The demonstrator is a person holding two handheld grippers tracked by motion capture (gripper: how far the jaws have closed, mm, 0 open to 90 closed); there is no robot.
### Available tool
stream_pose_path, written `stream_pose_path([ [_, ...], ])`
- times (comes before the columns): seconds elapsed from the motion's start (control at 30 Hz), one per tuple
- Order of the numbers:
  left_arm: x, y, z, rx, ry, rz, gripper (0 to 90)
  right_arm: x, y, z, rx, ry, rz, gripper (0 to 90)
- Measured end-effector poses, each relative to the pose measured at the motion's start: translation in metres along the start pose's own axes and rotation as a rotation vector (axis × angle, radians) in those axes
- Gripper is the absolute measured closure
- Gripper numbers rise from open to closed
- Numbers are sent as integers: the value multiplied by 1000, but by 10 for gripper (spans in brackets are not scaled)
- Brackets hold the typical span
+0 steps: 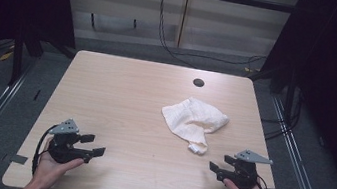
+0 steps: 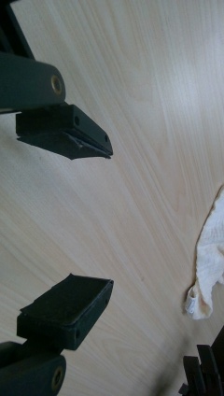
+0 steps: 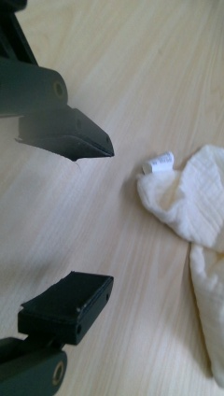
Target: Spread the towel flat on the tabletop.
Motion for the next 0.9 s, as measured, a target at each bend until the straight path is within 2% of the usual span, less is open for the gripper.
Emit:
stream_pose_path([
  [0.1,1,1,1,9,2,-8,347,-1,-1,-1,-11,22,7,345],
  [0.23,3,1,0,6,13,-15,338,-3,-1,-2,-9,37,8,346],
  [0.3,2,0,-1,1,11,-8,327,-3,-1,-2,-3,28,-2,346],
  [0.33,2,-1,-3,8,9,1,329,-2,-1,-1,24,13,-40,345],
  [0.37,2,-1,-3,8,9,1,344,-2,-1,-1,24,13,-40,345],
  [0.4,2,-1,-3,10,-1,-5,354,0,-2,-1,31,39,-44,350],
  [0.43,2,-1,-3,12,2,-8,354,0,-2,-1,31,39,-44,350],
  [0.47,3,-1,-3,22,23,14,354,3,1,-1,25,35,-70,353],
  [0.57,4,-2,-4,19,21,8,354,6,5,-1,12,33,-85,365],
  [0.63,5,-2,-5,19,28,11,354,8,8,-1,1,41,-85,365],
  [0.67,6,-2,-5,17,30,9,354,8,9,1,1,75,-68,364],
  [0.77,7,-1,-6,14,27,7,365,8,12,2,16,87,-71,350],
  [0.8,9,-1,-6,-13,-33,-70,365,4,18,2,9,102,-35,365],
  [0.87,9,0,-4,-13,-36,-86,366,2,24,2,-6,112,-19,383],
  [0.9,9,-1,-1,11,-5,-76,370,1,30,1,-28,109,-15,385],
])
Point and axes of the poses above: each handheld gripper's, and its own axes: z roughly forward along the jaws, y roughly out of its top, x roughly to its left, the point moved 3 cm from there along z, roughly forward along the jaws, and after that the axes turned 7 degrees about -z, right-handed, at the moved point
